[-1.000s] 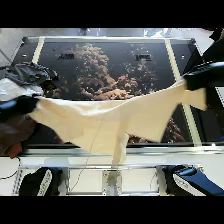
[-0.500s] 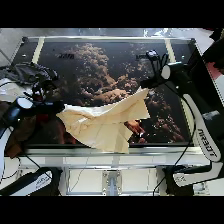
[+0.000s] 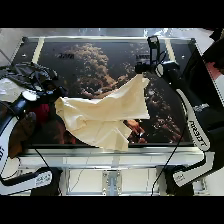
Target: Fold the shirts.
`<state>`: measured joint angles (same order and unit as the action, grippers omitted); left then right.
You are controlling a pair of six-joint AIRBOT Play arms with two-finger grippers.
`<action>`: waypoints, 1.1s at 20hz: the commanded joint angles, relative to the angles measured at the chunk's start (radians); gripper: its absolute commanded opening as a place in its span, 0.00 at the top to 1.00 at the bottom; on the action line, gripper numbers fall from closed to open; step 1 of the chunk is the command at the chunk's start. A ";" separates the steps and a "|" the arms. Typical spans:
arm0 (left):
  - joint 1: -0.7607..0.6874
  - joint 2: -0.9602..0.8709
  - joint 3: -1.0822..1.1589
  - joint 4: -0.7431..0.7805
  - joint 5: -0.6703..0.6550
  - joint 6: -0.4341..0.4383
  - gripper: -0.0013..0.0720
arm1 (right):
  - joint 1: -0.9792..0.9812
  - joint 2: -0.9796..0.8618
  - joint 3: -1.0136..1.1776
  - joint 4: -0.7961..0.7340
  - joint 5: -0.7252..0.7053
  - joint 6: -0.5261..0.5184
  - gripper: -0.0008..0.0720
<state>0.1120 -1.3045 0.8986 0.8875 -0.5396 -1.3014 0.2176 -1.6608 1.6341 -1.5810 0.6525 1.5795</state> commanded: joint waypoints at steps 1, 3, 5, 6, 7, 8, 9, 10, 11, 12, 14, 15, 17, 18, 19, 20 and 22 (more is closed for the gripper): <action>0.034 0.075 0.021 -0.043 -0.109 0.001 0.02 | -0.026 0.009 0.180 -0.038 0.330 -0.011 0.23; 0.123 0.192 0.021 -0.031 -0.204 0.001 0.02 | -0.084 0.050 0.297 -0.104 0.592 -0.093 0.23; 0.237 0.341 0.019 0.056 -0.289 0.001 0.02 | -0.169 0.134 0.357 -0.145 0.749 -0.159 0.23; 0.290 0.415 0.017 0.129 -0.329 0.001 0.02 | -0.222 0.190 0.361 -0.143 0.782 -0.181 0.23; 0.340 0.493 0.010 0.212 -0.359 0.001 0.03 | -0.272 0.245 0.360 -0.142 0.801 -0.193 0.23; 0.386 0.570 -0.014 0.286 -0.364 0.001 0.03 | -0.329 0.301 0.358 -0.128 0.811 -0.205 0.23; 0.425 0.636 -0.048 0.335 -0.363 0.001 0.03 | -0.382 0.352 0.347 -0.100 0.815 -0.209 0.23; 0.464 0.697 -0.096 0.349 -0.363 0.000 0.03 | -0.439 0.406 0.318 -0.053 0.822 -0.214 0.23; 0.492 0.743 -0.150 0.338 -0.364 0.000 0.03 | -0.491 0.458 0.268 0.003 0.820 -0.223 0.23; 0.503 0.780 -0.211 0.325 -0.365 -0.004 0.03 | -0.539 0.517 0.184 0.063 0.809 -0.239 0.23; 0.501 0.805 -0.329 0.282 -0.367 -0.048 0.03 | -0.607 0.634 -0.055 0.149 0.775 -0.240 0.23; 0.501 0.798 -0.376 0.236 -0.366 -0.048 0.03 | -0.628 0.694 -0.209 0.184 0.739 -0.239 0.23; 0.500 0.761 -0.427 0.134 -0.367 -0.045 0.03 | -0.643 0.798 -0.542 0.265 0.575 -0.212 0.23; 0.500 0.731 -0.429 0.087 -0.365 -0.043 0.03 | -0.643 0.835 -0.692 0.317 0.463 -0.160 0.23; 0.500 0.705 -0.429 0.043 -0.355 -0.034 0.03 | -0.642 0.860 -0.842 0.418 0.325 -0.091 0.23; 0.500 0.677 -0.429 -0.003 -0.351 -0.002 0.03 | -0.642 0.867 -0.962 0.552 0.206 -0.037 0.23; 0.500 0.630 -0.429 -0.073 -0.355 0.032 0.03 | -0.640 0.837 -1.142 0.867 0.081 -0.051 0.23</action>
<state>0.6086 -0.6205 0.4896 0.9455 -0.8925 -1.3136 -0.4122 -0.8513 0.7929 -1.0958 0.9955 1.4750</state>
